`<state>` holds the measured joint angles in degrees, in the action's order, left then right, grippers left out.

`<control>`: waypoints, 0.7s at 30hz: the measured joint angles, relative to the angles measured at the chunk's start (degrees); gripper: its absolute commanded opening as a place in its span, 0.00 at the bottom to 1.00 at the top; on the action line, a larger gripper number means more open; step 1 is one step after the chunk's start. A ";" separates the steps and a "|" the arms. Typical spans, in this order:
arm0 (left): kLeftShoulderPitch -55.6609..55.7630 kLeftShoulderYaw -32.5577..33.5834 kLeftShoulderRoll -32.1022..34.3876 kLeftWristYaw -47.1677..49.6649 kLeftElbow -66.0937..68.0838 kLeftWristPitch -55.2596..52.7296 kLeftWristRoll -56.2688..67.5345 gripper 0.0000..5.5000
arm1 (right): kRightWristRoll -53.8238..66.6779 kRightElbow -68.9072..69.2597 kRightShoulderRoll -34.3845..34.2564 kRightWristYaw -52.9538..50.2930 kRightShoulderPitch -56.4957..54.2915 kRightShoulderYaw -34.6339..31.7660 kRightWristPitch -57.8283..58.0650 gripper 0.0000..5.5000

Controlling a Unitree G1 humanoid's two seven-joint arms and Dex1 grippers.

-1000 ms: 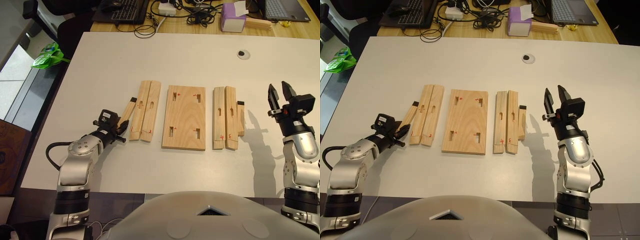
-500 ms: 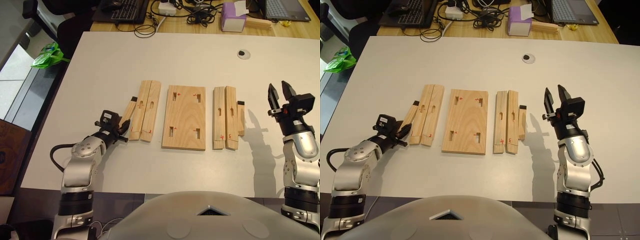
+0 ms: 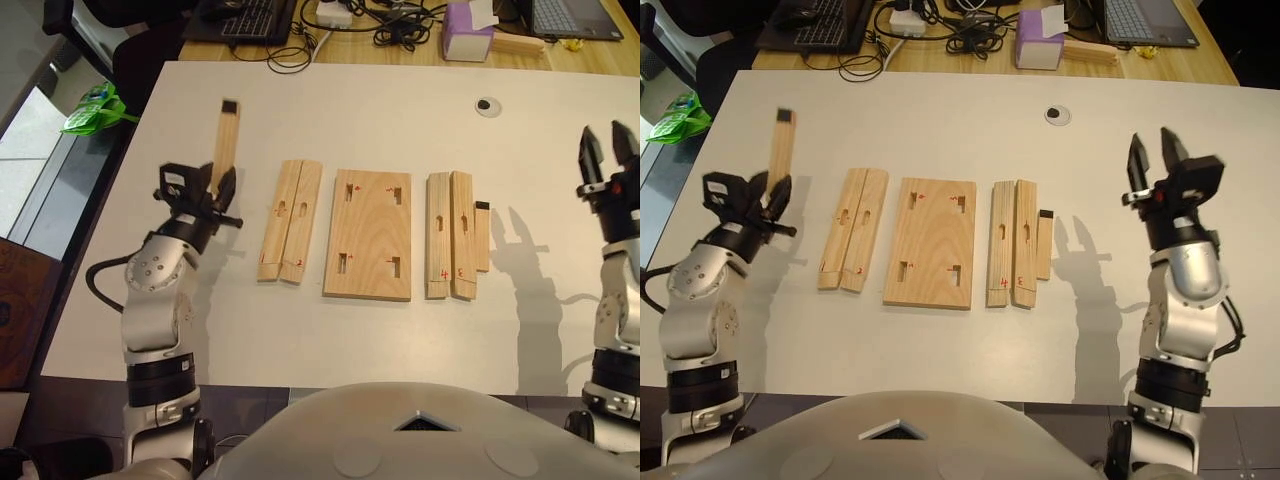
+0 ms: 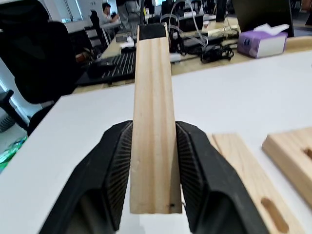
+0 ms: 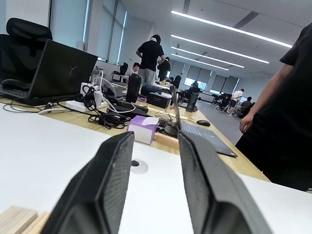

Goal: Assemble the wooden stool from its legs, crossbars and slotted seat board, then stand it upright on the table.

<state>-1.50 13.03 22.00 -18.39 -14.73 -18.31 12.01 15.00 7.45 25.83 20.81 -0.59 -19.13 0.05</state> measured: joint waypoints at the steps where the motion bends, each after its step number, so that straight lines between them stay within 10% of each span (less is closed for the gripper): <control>1: 1.80 0.42 0.00 -0.20 0.13 1.50 0.48 0.24 | 1.90 0.01 1.06 1.07 -1.74 -0.30 2.31 0.31; 11: 13.23 -13.37 -7.19 -6.55 2.05 17.00 -0.07 0.24 | 50.75 8.14 -5.01 5.50 -14.52 1.99 38.66 0.31; 21: 16.11 -21.56 -11.14 -8.62 7.53 27.37 -4.71 0.24 | 60.38 10.10 -14.15 -2.91 -20.14 9.29 42.68 0.31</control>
<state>14.61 -8.53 10.87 -27.01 -7.20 9.06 7.30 75.38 17.56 11.68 17.90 -20.72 -9.84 42.73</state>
